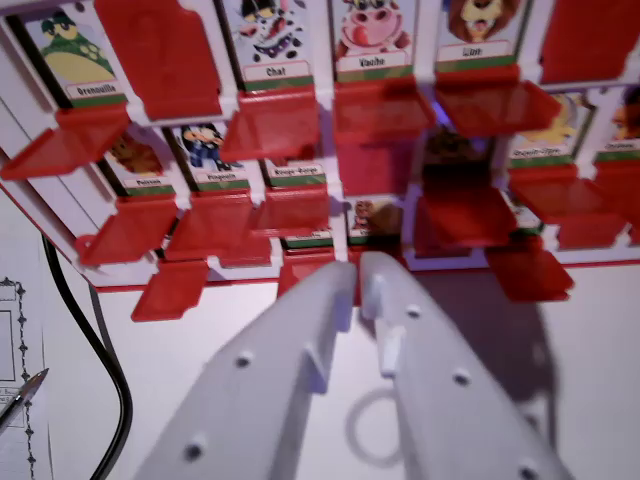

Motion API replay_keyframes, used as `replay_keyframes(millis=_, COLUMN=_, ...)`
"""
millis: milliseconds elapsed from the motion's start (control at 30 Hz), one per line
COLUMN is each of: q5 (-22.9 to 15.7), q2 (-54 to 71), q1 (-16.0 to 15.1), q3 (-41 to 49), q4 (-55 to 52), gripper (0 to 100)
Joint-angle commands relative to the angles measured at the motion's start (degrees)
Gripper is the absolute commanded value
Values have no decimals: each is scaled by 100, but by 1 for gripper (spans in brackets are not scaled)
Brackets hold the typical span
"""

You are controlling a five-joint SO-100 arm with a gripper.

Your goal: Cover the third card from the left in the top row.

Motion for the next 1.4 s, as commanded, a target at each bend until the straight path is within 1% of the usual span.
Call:
replay_keyframes(millis=0, q5=97, q2=-9, q1=-141, q3=-791, q4=35, gripper=0)
replay_keyframes(millis=300, q5=334, q2=-791, q1=-325, q3=-1397, q4=53, gripper=0)
replay_keyframes(millis=533, q5=413, q2=-1424, q1=-360, q3=-1969, q4=53, gripper=0)
replay_keyframes(millis=933, q5=404, q2=-2188, q1=-352, q3=-2672, q4=-88, gripper=0)
replay_keyframes(millis=1367, q5=255, q2=-2320, q1=-360, q3=-2988, q4=-545, gripper=0)
